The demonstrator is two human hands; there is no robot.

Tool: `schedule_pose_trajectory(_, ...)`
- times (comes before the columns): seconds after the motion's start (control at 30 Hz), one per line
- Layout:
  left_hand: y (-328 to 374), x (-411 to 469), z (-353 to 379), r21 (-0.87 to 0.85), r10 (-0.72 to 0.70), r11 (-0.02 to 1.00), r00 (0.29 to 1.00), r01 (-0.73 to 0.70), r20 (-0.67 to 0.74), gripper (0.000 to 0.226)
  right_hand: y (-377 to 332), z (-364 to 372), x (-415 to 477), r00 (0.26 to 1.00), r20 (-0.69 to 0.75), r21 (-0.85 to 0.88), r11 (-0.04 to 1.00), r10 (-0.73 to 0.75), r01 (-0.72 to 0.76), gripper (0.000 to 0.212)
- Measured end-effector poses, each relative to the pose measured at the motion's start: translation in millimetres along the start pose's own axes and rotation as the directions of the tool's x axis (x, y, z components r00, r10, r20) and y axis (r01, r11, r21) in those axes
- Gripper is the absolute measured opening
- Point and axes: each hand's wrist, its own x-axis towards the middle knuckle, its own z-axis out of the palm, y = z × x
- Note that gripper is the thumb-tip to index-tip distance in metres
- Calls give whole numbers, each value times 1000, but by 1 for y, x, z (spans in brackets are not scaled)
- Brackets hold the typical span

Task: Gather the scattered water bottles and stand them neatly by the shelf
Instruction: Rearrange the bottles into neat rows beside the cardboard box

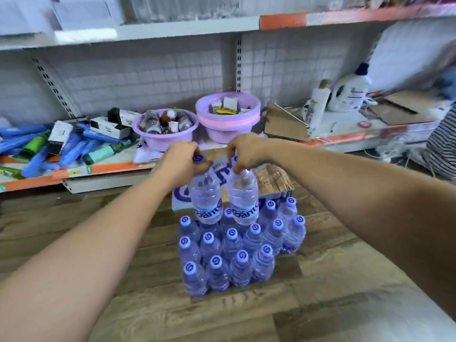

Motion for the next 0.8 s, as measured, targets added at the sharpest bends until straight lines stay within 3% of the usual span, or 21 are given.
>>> schedule_pose_trajectory(0.17,77,-5,30,-75,135,989,986,-128,93,29,63,6,-52,998,-25,27,998,66,-65,31)
schedule_pose_trajectory(0.47,166,-21,98,-88,205,979,925,-186,320,26,140,51,-106,984,53,34,984,172,-174,35)
schedule_pose_trajectory(0.57,177,-32,131,-45,206,978,908,-204,365,42,156,76,-113,978,95,34,981,186,-189,35)
schedule_pose_trajectory(0.8,168,-50,206,-59,171,985,838,-165,518,30,184,145,-101,964,180,50,977,194,-206,37)
